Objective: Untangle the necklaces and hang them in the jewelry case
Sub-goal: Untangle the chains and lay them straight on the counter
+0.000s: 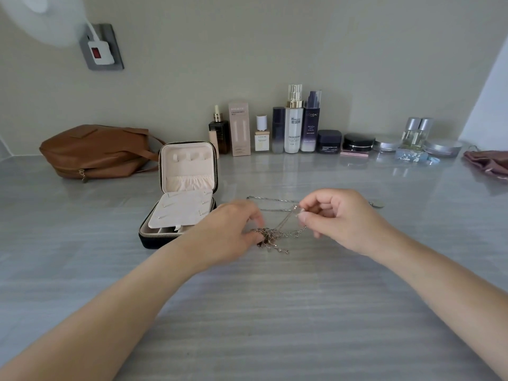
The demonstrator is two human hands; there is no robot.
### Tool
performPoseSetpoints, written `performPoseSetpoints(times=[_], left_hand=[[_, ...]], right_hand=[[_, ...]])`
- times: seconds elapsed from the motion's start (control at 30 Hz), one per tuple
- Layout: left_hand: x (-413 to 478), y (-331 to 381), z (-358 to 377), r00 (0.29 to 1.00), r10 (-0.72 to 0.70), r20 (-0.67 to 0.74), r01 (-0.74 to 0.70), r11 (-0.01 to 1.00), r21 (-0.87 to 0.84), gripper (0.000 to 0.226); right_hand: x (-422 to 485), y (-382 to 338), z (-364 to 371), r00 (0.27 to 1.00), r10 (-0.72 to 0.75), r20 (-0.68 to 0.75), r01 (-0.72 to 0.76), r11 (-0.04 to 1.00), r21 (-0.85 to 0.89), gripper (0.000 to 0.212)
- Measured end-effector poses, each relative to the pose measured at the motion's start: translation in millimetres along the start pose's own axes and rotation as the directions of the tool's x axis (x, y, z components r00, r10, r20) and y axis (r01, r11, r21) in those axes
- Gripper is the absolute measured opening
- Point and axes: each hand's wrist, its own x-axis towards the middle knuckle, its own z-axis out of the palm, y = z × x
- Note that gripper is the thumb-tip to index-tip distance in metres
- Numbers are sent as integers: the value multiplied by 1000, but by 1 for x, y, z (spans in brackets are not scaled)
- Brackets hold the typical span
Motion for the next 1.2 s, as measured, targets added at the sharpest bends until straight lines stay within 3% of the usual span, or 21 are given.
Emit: performPoseSetpoints(times=[0.1,0.2,0.47,0.57,0.73,0.8,0.87,0.97,1.2], left_hand=[[-1,11,2,999,-13,-35,4,970,-243,31],[-1,22,6,999,-8,-37,-9,904,-427,17],[2,16,1,979,-165,-122,60,798,-599,15],[5,11,0,973,-197,-117,86,787,-611,18],[8,5,7,969,-213,-129,135,885,-446,11],[7,6,9,984,-159,-86,118,925,-361,30],[7,11,13,997,-79,-27,66,948,-312,35],[7,19,16,998,-49,-43,32,945,-324,14],[10,18,10,990,-134,-41,83,796,-600,6]], right_hand=[[0,-6,2,1000,2,12,-3,999,51,18],[-2,-11,5,999,-17,33,15,999,40,16],[0,-8,3,1000,-23,-5,23,999,-48,19],[3,-8,1,998,-29,-57,30,999,20,20],[5,-16,-4,985,-81,-152,108,978,180,14],[6,-21,-4,981,-111,-161,147,962,230,12],[6,-24,-3,980,-131,-152,169,947,273,11],[5,-28,-3,978,-143,-152,186,926,329,12],[8,-27,-11,968,-36,-249,156,860,486,13]])
